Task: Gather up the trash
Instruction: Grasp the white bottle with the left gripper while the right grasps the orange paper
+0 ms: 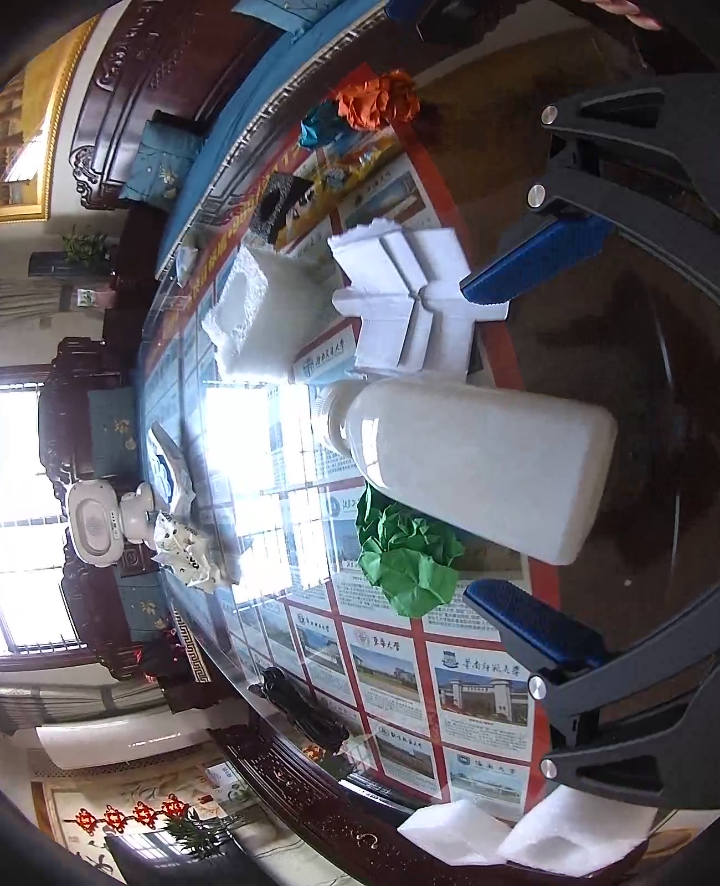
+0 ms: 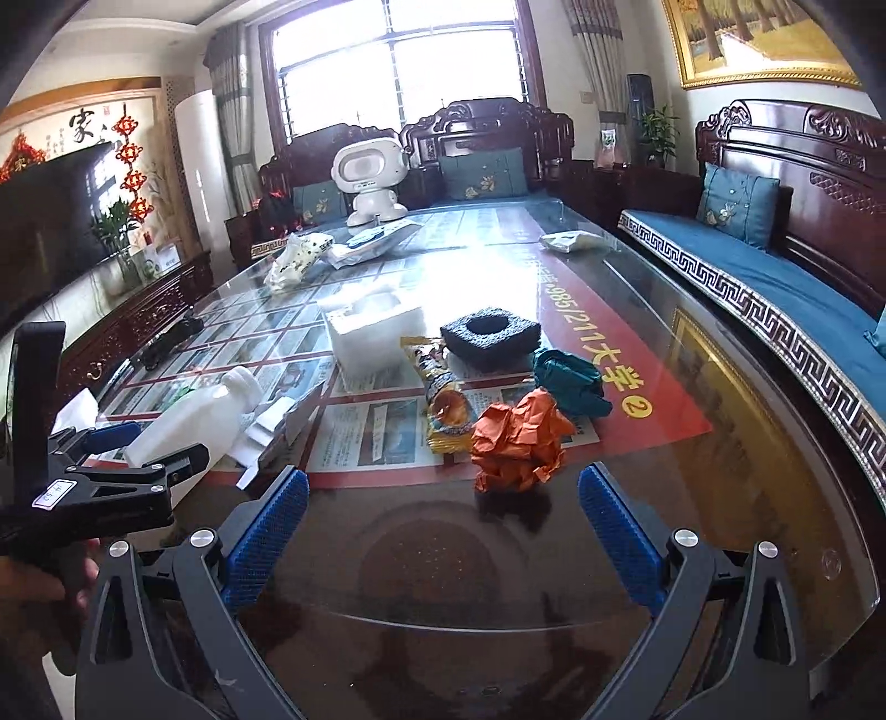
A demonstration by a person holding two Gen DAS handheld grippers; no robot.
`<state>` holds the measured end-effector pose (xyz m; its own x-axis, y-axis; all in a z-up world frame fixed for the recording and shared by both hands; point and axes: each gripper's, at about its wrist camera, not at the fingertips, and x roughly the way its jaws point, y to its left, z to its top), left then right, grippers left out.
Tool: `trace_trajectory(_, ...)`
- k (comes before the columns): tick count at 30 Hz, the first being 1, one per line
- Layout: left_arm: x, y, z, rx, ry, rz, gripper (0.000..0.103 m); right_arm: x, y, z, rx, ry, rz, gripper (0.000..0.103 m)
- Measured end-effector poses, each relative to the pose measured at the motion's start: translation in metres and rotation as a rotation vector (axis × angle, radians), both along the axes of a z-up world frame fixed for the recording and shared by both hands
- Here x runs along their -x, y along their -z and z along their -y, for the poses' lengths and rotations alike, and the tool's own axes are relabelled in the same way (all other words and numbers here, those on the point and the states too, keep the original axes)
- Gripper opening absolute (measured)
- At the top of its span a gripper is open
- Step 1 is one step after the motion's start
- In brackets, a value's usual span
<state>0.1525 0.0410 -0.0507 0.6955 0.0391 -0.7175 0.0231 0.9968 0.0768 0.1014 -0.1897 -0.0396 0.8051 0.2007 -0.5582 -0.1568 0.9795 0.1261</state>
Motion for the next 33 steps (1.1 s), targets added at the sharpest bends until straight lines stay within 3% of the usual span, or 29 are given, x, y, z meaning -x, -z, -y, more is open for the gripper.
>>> trace_trajectory(3,-0.012,0.008,-0.004,0.009,-0.005,-0.044,0.099,-0.004,0.001,0.002,-0.001,0.002,0.007,0.095)
trace_trajectory(6,-0.019,0.014,-0.006,0.025,-0.004,-0.058,0.091,-0.009,0.004,0.001,0.008,0.001,-0.004,0.095)
trace_trajectory(8,-0.022,0.016,-0.008,0.04,-0.009,-0.069,0.063,-0.013,0.007,0.002,0.006,0.0,-0.013,0.095)
trace_trajectory(11,-0.023,0.016,-0.007,0.05,-0.009,-0.07,0.056,-0.018,0.012,0.002,0.013,0.0,-0.032,0.095)
trace_trajectory(15,-0.019,0.011,-0.004,0.09,0.002,-0.042,0.052,-0.025,0.017,0.005,0.006,0.007,-0.051,0.095)
trace_trajectory(19,-0.013,0.002,0.003,0.079,0.005,-0.002,0.052,-0.03,0.019,0.009,0.008,0.024,-0.057,0.095)
trace_trajectory(28,-0.01,-0.003,0.018,0.166,0.051,0.004,0.052,-0.063,0.022,0.01,0.07,0.052,-0.105,0.095)
trace_trajectory(33,-0.011,-0.004,0.021,0.188,0.063,0.001,0.052,-0.083,0.03,0.009,0.075,0.036,-0.205,0.09)
